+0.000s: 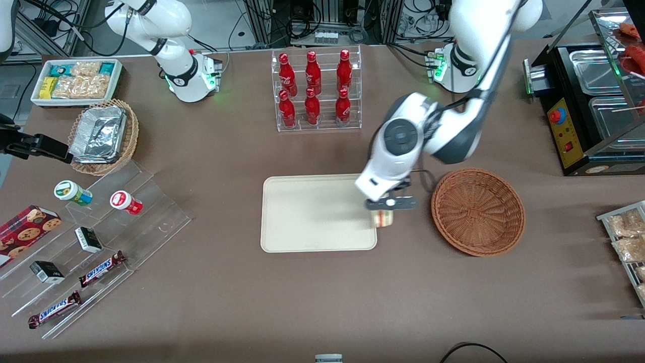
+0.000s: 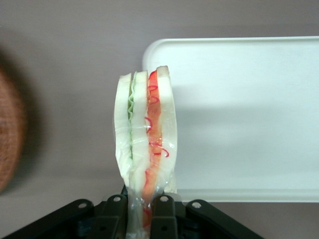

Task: Place sandwich from basket to tray
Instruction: 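Lift the sandwich and carry it with the left gripper over the tray, then lower the sandwich onto the tray and open the left gripper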

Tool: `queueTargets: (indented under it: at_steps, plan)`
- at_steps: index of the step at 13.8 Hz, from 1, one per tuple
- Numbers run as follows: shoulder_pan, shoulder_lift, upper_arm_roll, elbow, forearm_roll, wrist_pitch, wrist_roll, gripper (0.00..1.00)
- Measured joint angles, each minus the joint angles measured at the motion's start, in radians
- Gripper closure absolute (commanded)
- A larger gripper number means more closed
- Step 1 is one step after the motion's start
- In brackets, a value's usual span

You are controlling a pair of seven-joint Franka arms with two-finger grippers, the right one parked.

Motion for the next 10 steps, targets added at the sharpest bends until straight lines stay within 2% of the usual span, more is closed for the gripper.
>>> queueTargets:
  at_steps: [4, 10]
  plan:
    - [-0.057, 0.140, 0.000, 0.134, 0.000, 0.001, -0.010, 1.00]
    - [-0.079, 0.222, 0.000, 0.180, 0.001, 0.039, 0.015, 1.00]
